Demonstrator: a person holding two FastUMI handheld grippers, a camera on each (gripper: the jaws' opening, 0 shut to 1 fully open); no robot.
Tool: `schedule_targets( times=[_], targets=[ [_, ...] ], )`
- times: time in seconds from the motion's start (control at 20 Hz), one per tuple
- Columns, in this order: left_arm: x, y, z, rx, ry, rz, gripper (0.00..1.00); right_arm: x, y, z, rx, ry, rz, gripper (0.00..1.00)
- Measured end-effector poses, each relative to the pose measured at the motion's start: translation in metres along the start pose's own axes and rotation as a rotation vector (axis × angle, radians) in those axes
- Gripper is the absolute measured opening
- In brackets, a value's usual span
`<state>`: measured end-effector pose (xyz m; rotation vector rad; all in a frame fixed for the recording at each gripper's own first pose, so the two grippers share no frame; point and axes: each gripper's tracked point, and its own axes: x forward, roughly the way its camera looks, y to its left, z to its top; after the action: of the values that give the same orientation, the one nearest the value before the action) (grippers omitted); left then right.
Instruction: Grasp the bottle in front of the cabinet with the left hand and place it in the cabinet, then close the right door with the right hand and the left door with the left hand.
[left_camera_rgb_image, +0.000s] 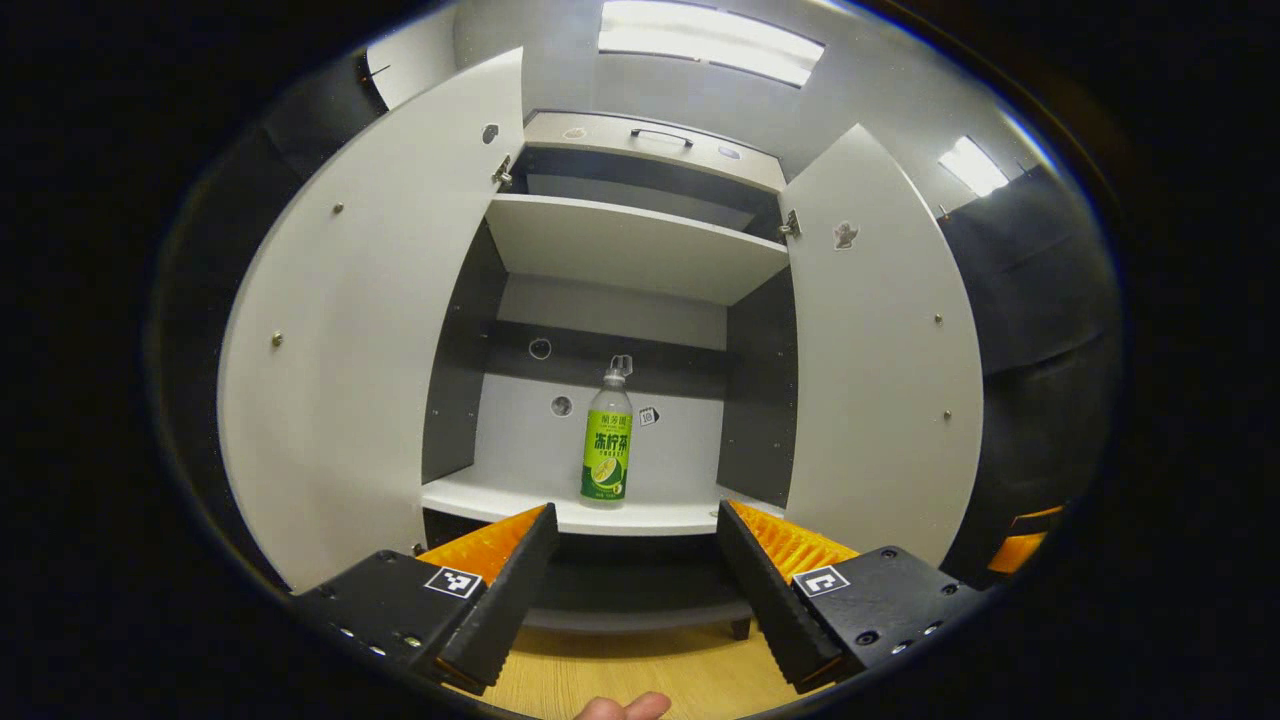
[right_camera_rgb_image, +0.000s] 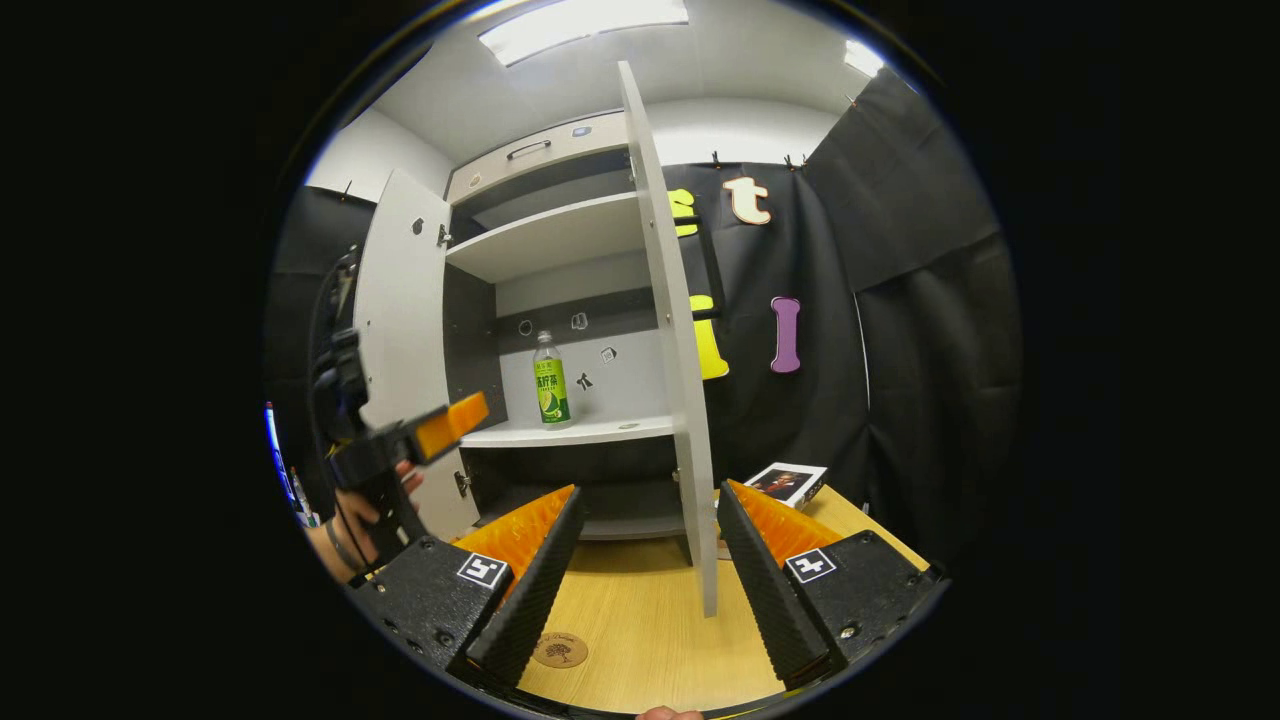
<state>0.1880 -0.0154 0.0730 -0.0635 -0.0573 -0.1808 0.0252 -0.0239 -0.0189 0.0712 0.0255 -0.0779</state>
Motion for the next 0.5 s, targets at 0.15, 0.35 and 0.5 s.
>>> schedule_targets(
  times=[0.15, 0.35, 0.5],
  targets=[
    [-0.026, 0.001, -0.01, -0.008, 0.018, 0.036, 0.99, -0.005, 0.001, 0.003, -0.007, -0.01, 0.009, 0.83],
    [-0.069, 0.012, -0.026, 0.027, 0.056, 0.118, 0.97, -0.012, -0.019, 0.051, -0.054, -0.105, -0.004, 0.83],
    [-0.091, 0.012, -0.03, 0.04, 0.061, 0.142, 0.96, -0.006, -0.057, 0.085, -0.072, -0.124, -0.096, 0.83]
  ],
)
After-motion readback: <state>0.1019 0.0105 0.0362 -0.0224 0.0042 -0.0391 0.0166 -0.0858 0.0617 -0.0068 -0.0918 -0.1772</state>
